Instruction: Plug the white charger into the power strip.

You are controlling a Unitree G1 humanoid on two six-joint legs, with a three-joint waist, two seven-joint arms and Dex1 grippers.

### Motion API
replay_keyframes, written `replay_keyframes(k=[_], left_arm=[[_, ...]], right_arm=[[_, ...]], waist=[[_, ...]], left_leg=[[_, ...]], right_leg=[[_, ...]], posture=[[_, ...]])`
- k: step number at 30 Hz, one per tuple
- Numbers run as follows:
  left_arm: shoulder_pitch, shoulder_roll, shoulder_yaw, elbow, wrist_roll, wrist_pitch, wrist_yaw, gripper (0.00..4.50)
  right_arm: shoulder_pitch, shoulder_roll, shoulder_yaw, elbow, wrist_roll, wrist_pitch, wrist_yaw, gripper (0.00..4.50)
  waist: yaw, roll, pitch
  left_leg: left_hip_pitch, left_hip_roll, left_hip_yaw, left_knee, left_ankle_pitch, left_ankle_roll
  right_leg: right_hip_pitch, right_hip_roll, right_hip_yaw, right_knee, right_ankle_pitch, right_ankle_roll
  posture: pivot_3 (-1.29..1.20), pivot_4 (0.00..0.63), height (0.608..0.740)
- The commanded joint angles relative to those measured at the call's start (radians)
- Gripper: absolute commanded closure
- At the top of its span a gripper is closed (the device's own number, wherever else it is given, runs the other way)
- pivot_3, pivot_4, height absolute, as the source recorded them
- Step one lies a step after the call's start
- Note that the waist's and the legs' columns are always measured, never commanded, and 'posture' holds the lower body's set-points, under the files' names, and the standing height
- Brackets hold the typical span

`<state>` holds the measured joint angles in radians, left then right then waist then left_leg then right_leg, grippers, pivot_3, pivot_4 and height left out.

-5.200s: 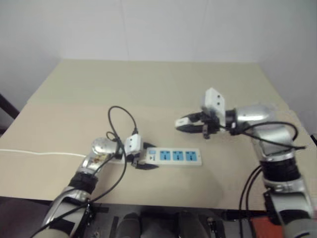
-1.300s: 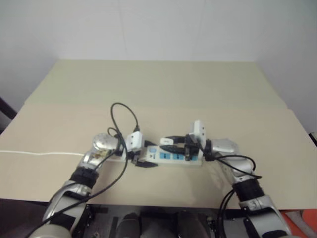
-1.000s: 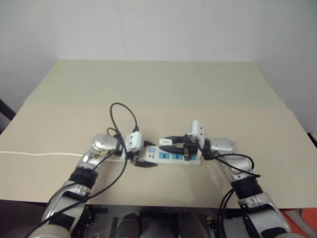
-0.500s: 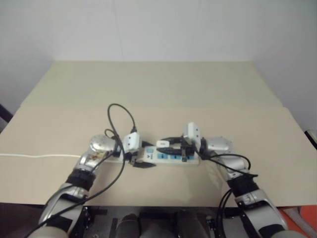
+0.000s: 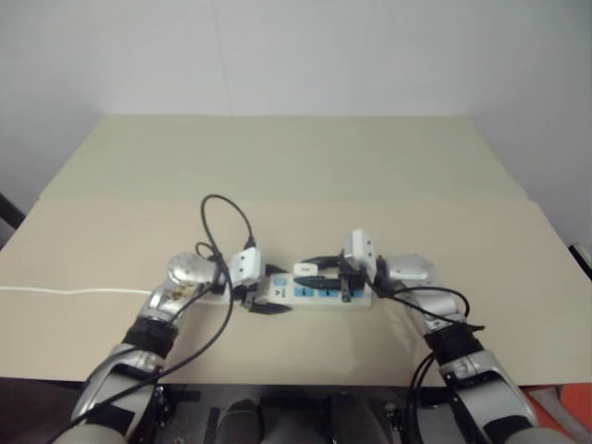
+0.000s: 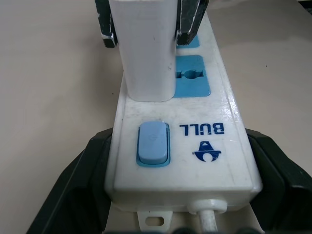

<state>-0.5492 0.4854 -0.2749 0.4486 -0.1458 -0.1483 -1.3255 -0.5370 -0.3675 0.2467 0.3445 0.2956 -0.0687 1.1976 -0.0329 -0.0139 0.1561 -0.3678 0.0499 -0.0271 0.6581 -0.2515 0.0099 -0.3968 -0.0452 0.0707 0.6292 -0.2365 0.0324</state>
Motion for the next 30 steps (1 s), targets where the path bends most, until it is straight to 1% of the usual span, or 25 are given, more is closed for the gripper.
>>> replay_keyframes(k=[1, 4, 6, 7, 9, 10, 11, 13, 14, 20, 26, 28, 29, 30], left_arm=[[-0.003, 0.030, 0.019, -0.018, 0.008, -0.012, -0.007, 1.19], [-0.003, 0.029, 0.018, -0.016, 0.008, -0.012, -0.008, 1.19], [-0.004, 0.027, 0.017, -0.015, 0.008, -0.012, -0.007, 1.19], [-0.004, 0.026, 0.017, -0.015, 0.008, -0.012, -0.007, 1.19], [-0.004, 0.025, 0.016, -0.015, 0.008, -0.011, -0.007, 1.19], [-0.004, 0.024, 0.016, -0.017, 0.008, -0.010, -0.006, 1.19], [-0.004, 0.024, 0.015, -0.017, 0.008, -0.010, -0.006, 1.19], [-0.004, 0.022, 0.014, -0.018, 0.009, -0.009, -0.006, 1.19], [-0.004, 0.022, 0.014, -0.018, 0.008, -0.009, -0.006, 1.19], [-0.007, 0.015, 0.013, -0.017, 0.008, -0.004, 0.001, 1.19], [-0.015, 0.000, 0.007, -0.014, 0.013, 0.027, 0.011, 1.19], [-0.019, -0.009, 0.010, -0.007, 0.013, 0.018, 0.020, 0.47], [-0.022, -0.012, 0.012, -0.005, 0.011, 0.019, 0.017, 0.19], [-0.024, -0.013, 0.014, -0.005, 0.008, 0.014, 0.012, 0.03]], right_arm=[[0.034, -0.049, 0.008, 0.078, -0.077, 0.039, -0.018, 3.35], [0.029, -0.041, 0.011, 0.054, -0.066, 0.054, -0.016, 3.35], [0.026, -0.038, 0.013, 0.042, -0.057, 0.070, -0.009, 2.62], [0.024, -0.037, 0.014, 0.038, -0.054, 0.078, -0.006, 2.37], [0.024, -0.033, 0.015, 0.030, -0.054, 0.084, -0.007, 1.72], [0.025, -0.032, 0.015, 0.027, -0.056, 0.084, -0.009, 1.25], [0.026, -0.031, 0.015, 0.023, -0.060, 0.082, -0.014, 0.95], [0.028, -0.031, 0.015, 0.016, -0.060, 0.089, -0.013, 0.14], [0.028, -0.031, 0.015, 0.013, -0.061, 0.093, -0.010, 0.03], [0.024, -0.051, -0.020, -0.028, -0.034, 0.141, -0.001, 0.03], [0.053, -0.134, -0.099, -0.170, 0.046, 0.242, 0.028, 0.03], [0.084, -0.176, -0.127, -0.234, 0.073, 0.274, 0.040, 0.00], [0.096, -0.191, -0.136, -0.257, 0.082, 0.284, 0.043, 0.00], [0.109, -0.206, -0.146, -0.280, 0.092, 0.294, 0.043, 0.00]], waist=[[0.000, 0.000, 0.000], [0.000, 0.000, 0.000], [0.000, 0.000, 0.000], [0.000, 0.000, 0.000], [-0.002, -0.001, 0.000], [-0.003, -0.001, 0.000], [-0.004, -0.001, 0.000], [-0.005, -0.001, -0.001], [-0.005, -0.001, -0.001], [-0.004, -0.001, -0.001], [0.001, -0.001, 0.000], [0.004, -0.001, 0.000], [0.005, -0.001, 0.000], [0.006, -0.001, 0.000]], left_leg=[[0.000, 0.000, 0.000, 0.000, 0.000, 0.000], [0.000, 0.000, 0.000, 0.000, 0.000, 0.000], [0.000, 0.000, 0.000, 0.000, 0.000, 0.000], [0.000, 0.000, 0.000, 0.000, 0.000, 0.000], [0.000, 0.000, 0.000, 0.000, 0.000, 0.000], [0.000, 0.000, 0.000, 0.000, 0.000, 0.000], [0.000, 0.000, 0.000, 0.000, 0.000, 0.000], [0.000, 0.000, 0.000, 0.000, 0.000, 0.000], [0.000, 0.000, 0.000, 0.000, 0.000, 0.000], [0.000, 0.000, 0.000, 0.000, 0.000, 0.000], [-0.002, 0.000, 0.000, 0.000, 0.000, 0.000], [-0.003, 0.000, 0.000, 0.000, 0.000, 0.000], [-0.003, 0.000, 0.000, 0.000, 0.000, 0.000], [-0.005, 0.000, 0.000, 0.000, 0.000, 0.000]], right_leg=[[0.000, 0.000, 0.000, 0.000, 0.000, 0.000], [0.000, 0.000, 0.000, 0.000, 0.000, 0.000], [0.000, 0.000, 0.000, 0.000, 0.000, 0.000], [0.000, 0.000, 0.000, 0.000, 0.000, 0.000], [0.000, 0.000, 0.000, 0.000, 0.000, 0.000], [0.000, 0.000, 0.000, 0.000, 0.000, 0.000], [0.000, 0.000, 0.000, 0.000, 0.000, 0.000], [0.000, 0.000, 0.000, 0.000, 0.000, 0.000], [0.000, 0.000, 0.000, 0.000, 0.000, 0.000], [0.000, 0.000, 0.000, 0.000, 0.000, 0.000], [-0.002, 0.000, 0.000, 0.000, 0.000, 0.000], [-0.003, 0.000, 0.000, 0.000, 0.000, 0.000], [-0.004, 0.000, 0.000, 0.000, 0.000, 0.000], [-0.005, 0.000, 0.000, 0.000, 0.000, 0.000]], posture=[[0.00, 0.150, 0.740], [0.00, 0.150, 0.740], [0.00, 0.150, 0.740], [0.00, 0.150, 0.740], [0.00, 0.150, 0.740], [0.00, 0.150, 0.740], [0.00, 0.150, 0.740], [0.00, 0.150, 0.740], [0.00, 0.150, 0.740], [0.00, 0.150, 0.740], [0.00, 0.150, 0.740], [0.00, 0.150, 0.740], [0.00, 0.150, 0.740], [0.00, 0.150, 0.740]])
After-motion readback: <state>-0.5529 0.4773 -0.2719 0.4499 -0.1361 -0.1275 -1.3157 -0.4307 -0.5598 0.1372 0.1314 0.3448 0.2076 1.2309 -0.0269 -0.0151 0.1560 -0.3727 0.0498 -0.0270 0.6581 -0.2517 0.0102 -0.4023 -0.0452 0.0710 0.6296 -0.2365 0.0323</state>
